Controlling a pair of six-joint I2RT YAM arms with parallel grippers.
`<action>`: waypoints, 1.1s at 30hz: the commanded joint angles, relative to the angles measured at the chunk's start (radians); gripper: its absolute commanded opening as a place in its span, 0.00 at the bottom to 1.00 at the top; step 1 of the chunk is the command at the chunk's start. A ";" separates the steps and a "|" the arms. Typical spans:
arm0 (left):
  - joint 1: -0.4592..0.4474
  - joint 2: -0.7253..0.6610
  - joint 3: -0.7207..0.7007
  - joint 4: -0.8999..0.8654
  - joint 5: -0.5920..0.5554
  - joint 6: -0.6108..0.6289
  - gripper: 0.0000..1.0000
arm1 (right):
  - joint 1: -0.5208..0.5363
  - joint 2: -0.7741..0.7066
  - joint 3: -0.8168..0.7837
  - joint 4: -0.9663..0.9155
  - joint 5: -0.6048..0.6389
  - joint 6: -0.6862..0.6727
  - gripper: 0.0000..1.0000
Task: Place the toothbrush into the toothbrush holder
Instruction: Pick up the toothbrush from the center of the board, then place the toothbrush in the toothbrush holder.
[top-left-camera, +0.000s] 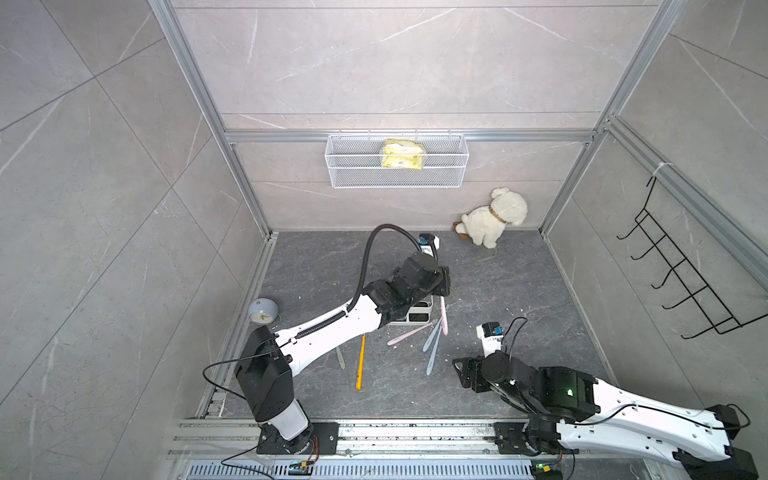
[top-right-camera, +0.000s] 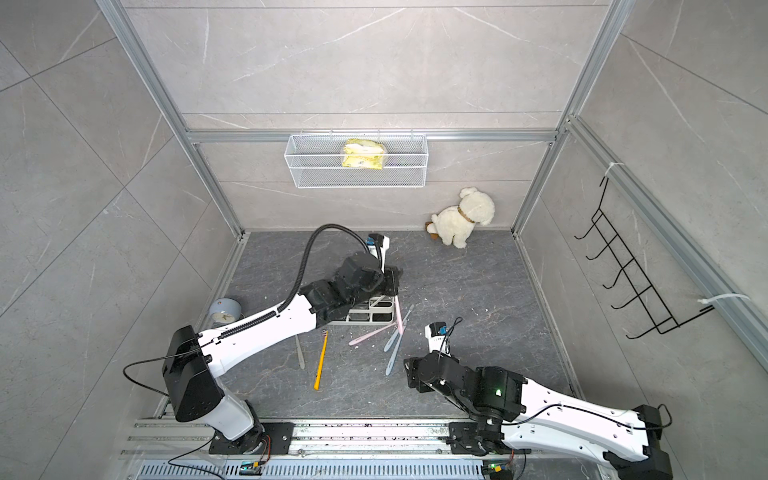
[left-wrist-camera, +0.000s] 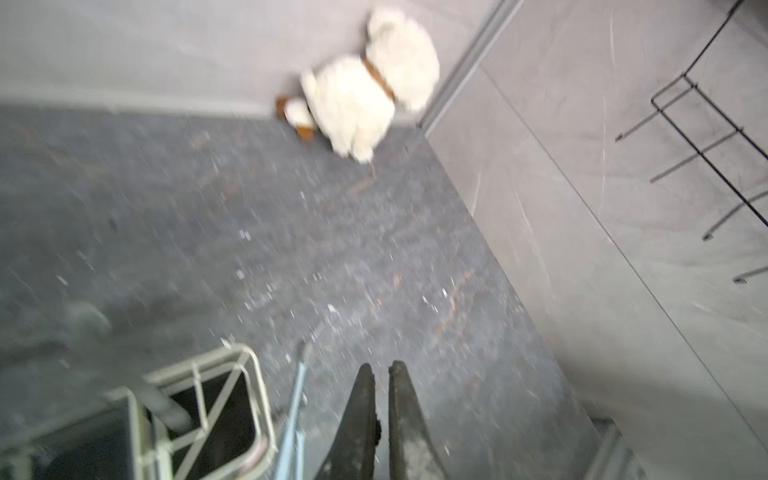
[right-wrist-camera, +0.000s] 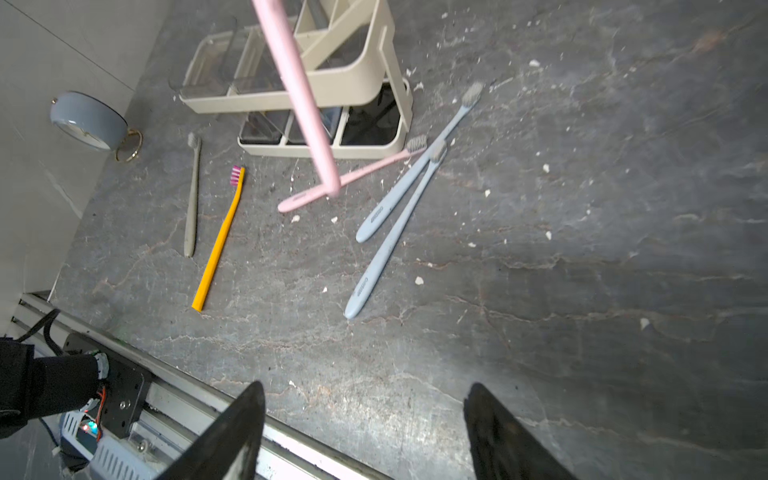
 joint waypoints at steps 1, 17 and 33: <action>0.025 0.038 0.012 0.249 -0.172 0.356 0.00 | -0.004 0.031 0.028 -0.040 0.090 -0.047 0.77; 0.036 0.317 -0.052 0.892 -0.352 0.640 0.00 | -0.023 -0.061 -0.082 -0.031 0.110 0.008 0.77; 0.043 0.201 -0.104 0.790 -0.308 0.545 0.00 | -0.033 -0.074 -0.125 -0.013 0.111 0.025 0.78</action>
